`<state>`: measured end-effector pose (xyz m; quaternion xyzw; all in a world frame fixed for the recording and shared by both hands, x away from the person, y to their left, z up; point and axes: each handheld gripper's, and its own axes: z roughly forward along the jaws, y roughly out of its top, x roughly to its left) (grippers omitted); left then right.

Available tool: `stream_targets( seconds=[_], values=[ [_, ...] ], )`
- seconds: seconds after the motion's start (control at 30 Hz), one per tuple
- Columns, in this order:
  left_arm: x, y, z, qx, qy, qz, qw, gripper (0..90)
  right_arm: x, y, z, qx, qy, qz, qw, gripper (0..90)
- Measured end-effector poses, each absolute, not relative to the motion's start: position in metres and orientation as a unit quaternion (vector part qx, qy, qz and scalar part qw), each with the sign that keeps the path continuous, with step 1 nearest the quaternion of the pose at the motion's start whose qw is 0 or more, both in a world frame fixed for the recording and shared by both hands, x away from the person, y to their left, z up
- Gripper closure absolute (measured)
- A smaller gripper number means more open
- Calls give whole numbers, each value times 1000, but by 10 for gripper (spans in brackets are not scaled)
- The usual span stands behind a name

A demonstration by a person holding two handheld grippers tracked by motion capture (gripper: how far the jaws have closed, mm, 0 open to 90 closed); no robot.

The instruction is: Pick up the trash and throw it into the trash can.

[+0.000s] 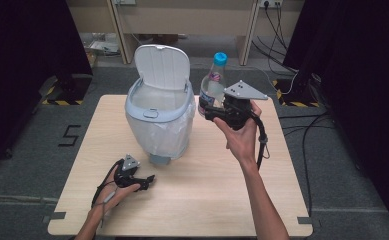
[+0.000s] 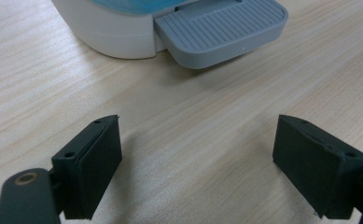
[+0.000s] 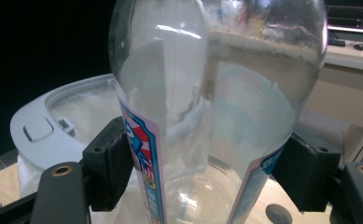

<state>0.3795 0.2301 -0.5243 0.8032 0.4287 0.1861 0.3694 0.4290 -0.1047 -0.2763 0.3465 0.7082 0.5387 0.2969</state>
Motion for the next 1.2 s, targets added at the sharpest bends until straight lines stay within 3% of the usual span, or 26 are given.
stream_targets(
  seconds=[0.6,1.2],
  values=[
    [380,230,-524,804,429,185,369,146,450,-66,-236,322,726,535,288,278],
    [380,231,-524,804,429,185,368,147,476,2,-240,290,762,521,251,278]
  ],
)
